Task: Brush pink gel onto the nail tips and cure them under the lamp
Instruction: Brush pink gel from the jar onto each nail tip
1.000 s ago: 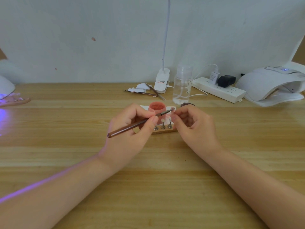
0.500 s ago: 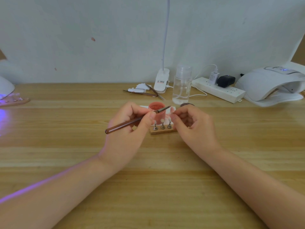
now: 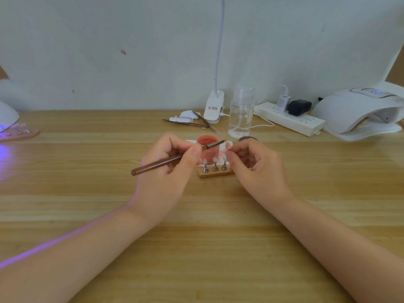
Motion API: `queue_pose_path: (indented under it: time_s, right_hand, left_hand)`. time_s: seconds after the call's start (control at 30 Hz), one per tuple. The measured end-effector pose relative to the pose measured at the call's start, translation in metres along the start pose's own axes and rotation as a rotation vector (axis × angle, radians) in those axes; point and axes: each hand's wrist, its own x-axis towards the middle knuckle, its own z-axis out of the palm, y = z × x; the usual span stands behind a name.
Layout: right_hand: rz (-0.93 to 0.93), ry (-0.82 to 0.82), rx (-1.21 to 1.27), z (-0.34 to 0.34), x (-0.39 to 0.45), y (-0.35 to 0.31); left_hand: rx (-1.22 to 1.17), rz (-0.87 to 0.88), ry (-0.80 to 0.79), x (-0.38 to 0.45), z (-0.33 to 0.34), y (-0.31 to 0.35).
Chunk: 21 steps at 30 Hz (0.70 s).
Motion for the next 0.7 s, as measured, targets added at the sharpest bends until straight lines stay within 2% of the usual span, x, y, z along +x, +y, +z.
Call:
queue_pose_path:
  time_s: [0.23, 0.7]
  right_hand:
    - [-0.007, 0.002, 0.002, 0.0007, -0.0001, 0.0003]
    - [-0.005, 0.004, 0.013, 0.0005, -0.0007, -0.0018]
  left_hand:
    - [-0.014, -0.004, -0.066, -0.0027, 0.0035, 0.0006]
    - [-0.005, -0.063, -0.001, -0.0013, 0.0039, 0.0002]
